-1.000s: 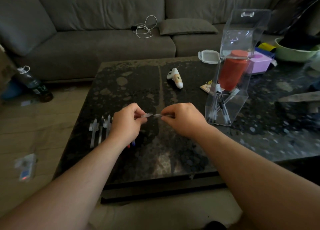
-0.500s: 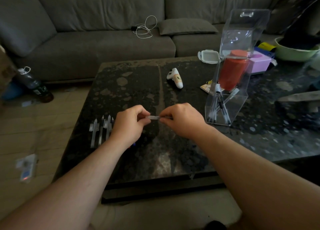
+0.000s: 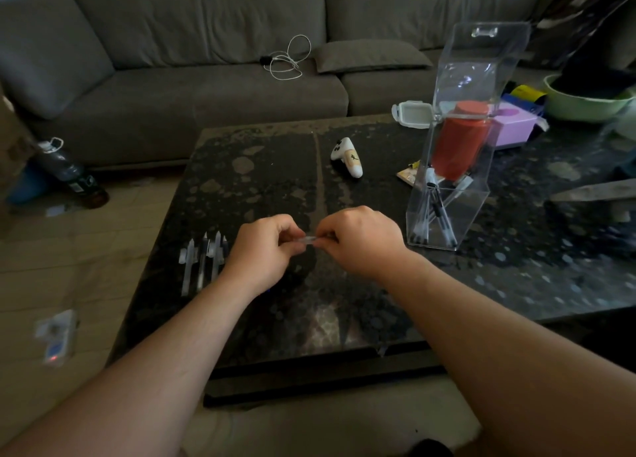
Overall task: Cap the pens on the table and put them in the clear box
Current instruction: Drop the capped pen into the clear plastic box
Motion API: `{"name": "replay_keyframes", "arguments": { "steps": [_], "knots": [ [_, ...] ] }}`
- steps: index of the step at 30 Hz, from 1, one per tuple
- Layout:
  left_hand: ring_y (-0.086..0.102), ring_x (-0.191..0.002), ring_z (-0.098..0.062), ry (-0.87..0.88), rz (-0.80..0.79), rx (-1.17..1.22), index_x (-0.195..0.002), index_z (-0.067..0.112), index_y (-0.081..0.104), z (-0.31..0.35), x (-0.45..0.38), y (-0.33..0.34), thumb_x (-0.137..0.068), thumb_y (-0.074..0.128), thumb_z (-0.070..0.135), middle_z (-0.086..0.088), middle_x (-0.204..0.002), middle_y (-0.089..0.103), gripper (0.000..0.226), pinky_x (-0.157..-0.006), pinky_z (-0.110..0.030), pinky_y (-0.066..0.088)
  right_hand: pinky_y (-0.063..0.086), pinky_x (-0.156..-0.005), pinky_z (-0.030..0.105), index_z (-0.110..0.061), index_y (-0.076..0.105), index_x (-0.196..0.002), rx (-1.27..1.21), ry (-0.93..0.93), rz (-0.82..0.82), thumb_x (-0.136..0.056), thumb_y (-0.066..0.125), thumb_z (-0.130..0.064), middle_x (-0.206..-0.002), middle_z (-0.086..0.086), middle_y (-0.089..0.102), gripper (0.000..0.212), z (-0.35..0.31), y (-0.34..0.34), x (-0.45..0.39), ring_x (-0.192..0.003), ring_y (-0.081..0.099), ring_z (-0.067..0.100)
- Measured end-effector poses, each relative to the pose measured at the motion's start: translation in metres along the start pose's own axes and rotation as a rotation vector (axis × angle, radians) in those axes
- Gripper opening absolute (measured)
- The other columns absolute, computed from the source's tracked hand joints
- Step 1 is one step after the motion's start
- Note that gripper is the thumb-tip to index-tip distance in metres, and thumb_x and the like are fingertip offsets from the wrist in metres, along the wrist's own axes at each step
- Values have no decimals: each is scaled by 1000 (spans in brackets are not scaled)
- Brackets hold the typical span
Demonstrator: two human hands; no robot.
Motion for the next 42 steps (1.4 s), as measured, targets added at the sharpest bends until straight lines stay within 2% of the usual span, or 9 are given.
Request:
{"name": "replay_keyframes", "arguments": {
  "steps": [4, 7, 13, 16, 20, 24, 28, 34, 42],
  "knots": [
    [63, -83, 5, 46, 9, 83, -92, 35, 71, 8, 2, 7, -89, 80, 30, 18, -84, 72, 11, -76, -27, 49, 54, -78, 40, -37, 72, -114, -101, -6, -83, -101, 54, -46, -95, -7, 68, 23, 0, 1, 3, -94, 62, 19],
    [67, -84, 3, 11, 19, 159, -98, 42, 64, 13, 0, 14, -88, 78, 41, 22, -82, 73, 17, -85, -37, 52, 46, -84, 43, -37, 69, -114, -27, 16, 1, -103, 50, -42, -98, -6, 66, 23, 1, -14, 7, -102, 52, 21],
    [59, -89, 9, 90, -127, 187, -114, 41, 60, 42, 7, 29, -98, 68, 43, 21, -94, 71, 18, -73, -12, 38, 49, -76, 29, -25, 66, -104, -311, 111, 868, -101, 61, -24, -96, -10, 62, 6, 35, -119, 39, -86, 59, 10],
    [61, -93, 6, 102, -187, 163, -120, 42, 60, 50, 10, 39, -98, 67, 43, 21, -98, 70, 24, -79, -19, 45, 54, -72, 38, -28, 62, -98, -361, 317, 1030, -100, 61, -32, -91, -5, 65, 5, 75, -138, 63, -80, 64, 15],
    [61, -93, 4, 125, -234, 113, -128, 38, 62, 55, 15, 49, -98, 68, 41, 19, -100, 68, 30, -81, -20, 47, 53, -82, 40, -27, 68, -107, -197, 503, 641, -102, 56, -41, -93, -4, 70, 19, 110, -105, 68, -88, 66, 24],
    [62, -94, 3, 131, -285, 75, -132, 40, 60, 58, 19, 55, -98, 68, 41, 21, -101, 68, 35, -85, -22, 50, 47, -93, 51, -40, 50, -135, -4, 607, 316, -104, 43, -48, -117, 0, 72, 32, 114, -93, 64, -109, 60, 35],
    [62, -94, 1, 139, -282, 47, -130, 40, 61, 59, 17, 58, -98, 67, 42, 20, -102, 67, 32, -86, -23, 51, 50, -86, 45, -28, 70, -106, 16, 558, 202, -105, 42, -49, -105, 5, 73, 34, 113, -92, 63, -98, 63, 33],
    [61, -93, 3, 137, -273, 40, -129, 40, 63, 53, 15, 58, -98, 67, 41, 21, -101, 67, 31, -80, -18, 48, 51, -75, 37, -20, 78, -95, -7, 406, 307, -95, 69, -33, -90, 7, 74, 16, 104, -78, 60, -87, 66, 31],
    [61, -91, 5, 126, -175, 68, -124, 37, 67, 47, 16, 46, -98, 67, 35, 22, -96, 66, 26, -83, -21, 50, 48, -72, 40, -11, 70, -89, -24, 219, 383, -96, 65, -16, -88, 7, 70, 10, 76, -48, 33, -83, 61, 30]
  ]
}}
Point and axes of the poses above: each hand's wrist, its own x-axis away from the middle knuckle, its own y-axis out of the palm, z = x × y, the point moved 3 cm from there along -x, towards the middle knuckle
